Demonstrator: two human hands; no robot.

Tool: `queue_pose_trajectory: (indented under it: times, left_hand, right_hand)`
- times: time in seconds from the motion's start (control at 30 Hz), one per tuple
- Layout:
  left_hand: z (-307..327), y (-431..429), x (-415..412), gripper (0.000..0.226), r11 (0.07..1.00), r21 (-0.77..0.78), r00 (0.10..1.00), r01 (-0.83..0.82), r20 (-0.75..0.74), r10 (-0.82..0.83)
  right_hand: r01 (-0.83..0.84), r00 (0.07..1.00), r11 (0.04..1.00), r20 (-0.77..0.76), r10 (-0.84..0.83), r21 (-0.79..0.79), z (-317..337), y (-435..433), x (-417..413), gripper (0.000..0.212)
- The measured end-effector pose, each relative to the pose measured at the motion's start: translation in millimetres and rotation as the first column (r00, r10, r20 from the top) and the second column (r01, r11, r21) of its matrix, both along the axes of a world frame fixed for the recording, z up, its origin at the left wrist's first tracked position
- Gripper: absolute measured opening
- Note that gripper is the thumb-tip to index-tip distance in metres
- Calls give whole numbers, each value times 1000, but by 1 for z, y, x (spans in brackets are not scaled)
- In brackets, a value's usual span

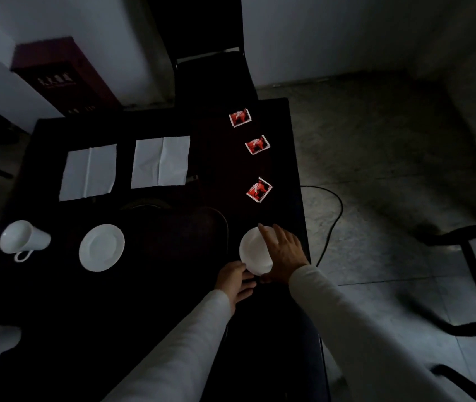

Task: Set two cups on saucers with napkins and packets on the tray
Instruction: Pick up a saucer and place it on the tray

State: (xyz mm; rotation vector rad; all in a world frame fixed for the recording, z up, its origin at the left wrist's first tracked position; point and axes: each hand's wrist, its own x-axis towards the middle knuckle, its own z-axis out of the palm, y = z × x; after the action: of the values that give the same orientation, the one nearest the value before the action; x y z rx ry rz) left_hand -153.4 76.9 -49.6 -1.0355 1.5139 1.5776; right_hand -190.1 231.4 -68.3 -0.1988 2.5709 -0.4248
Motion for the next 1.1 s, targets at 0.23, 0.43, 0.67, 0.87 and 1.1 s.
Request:
queue_pose_trajectory:
  times: [0.23, 0.43, 0.67, 0.87, 1.1]
  left_hand:
    - [1, -6, 2, 34, 999, 31, 1000, 17, 4, -17]
    - [17, -25, 6, 34, 998, 38, 998, 48, -47, -46]
    - [35, -63, 18, 37, 998, 57, 994, 18, -111, -11]
    - [46, -104, 36, 34, 995, 70, 986, -64, -147, 73]
    - [47, -142, 51, 28, 989, 83, 979, -124, -151, 135]
  right_hand:
    - [23, 1000, 1000, -20, -22, 19, 4, -7, 5, 133]
    - [54, 998, 999, -43, -54, -3, 21, -23, 11, 136]
    - [49, 993, 999, -103, -50, -13, 43, -56, 21, 137]
    - [34, 989, 999, -142, -38, -33, 58, -98, 33, 134]
    - [0, 990, 1000, -142, -3, -24, 59, -136, 40, 136]
